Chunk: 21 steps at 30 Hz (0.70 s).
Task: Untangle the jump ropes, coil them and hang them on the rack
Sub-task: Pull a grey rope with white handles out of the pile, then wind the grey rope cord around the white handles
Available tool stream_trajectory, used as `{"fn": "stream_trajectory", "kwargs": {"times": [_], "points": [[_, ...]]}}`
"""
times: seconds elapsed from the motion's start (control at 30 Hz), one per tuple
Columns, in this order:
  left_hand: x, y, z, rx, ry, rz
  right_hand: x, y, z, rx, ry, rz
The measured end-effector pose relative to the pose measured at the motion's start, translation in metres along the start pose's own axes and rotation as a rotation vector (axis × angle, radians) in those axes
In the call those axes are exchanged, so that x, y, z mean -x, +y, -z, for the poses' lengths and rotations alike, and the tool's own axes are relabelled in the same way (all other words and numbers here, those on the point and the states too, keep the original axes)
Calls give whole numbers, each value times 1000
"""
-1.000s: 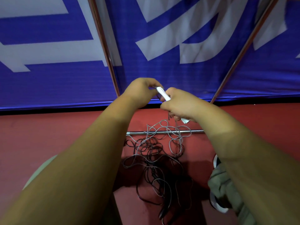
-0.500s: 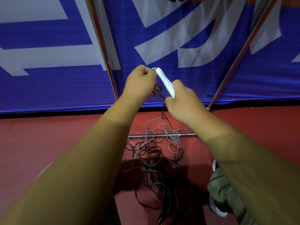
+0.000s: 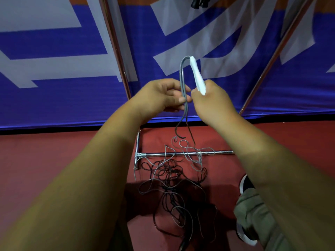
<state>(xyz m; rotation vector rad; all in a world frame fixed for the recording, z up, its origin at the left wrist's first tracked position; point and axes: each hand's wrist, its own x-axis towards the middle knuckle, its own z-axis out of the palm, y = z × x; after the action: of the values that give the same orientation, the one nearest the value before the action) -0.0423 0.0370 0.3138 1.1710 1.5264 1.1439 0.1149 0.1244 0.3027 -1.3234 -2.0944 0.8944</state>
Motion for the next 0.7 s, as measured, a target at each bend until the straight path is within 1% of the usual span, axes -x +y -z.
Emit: {"fn": "stream_trajectory", "kwargs": {"times": [0.07, 0.17, 0.27, 0.33, 0.4, 0.5, 0.6, 0.7], "points": [[0, 2, 1, 38, 24, -23, -3, -4, -1, -113, 0, -24], [1, 6, 3, 94, 50, -42, -4, -8, -1, -375, -37, -87], [1, 9, 2, 156, 51, -73, 0, -10, 2, -632, -179, -154], [0, 11, 2, 177, 76, -92, 2, -11, 6, -753, -277, -167], [-1, 13, 2, 228, 77, -99, 2, -10, 7, -765, -333, -133], [-1, 13, 4, 389, 49, -119, 2, -7, 3, -723, -400, -67], [0, 13, 5, 482, 20, -115, 2, -5, -2, -638, -375, -29], [1, 10, 5, 487, 69, -98, 2, -5, -5, -600, -342, -28]]}}
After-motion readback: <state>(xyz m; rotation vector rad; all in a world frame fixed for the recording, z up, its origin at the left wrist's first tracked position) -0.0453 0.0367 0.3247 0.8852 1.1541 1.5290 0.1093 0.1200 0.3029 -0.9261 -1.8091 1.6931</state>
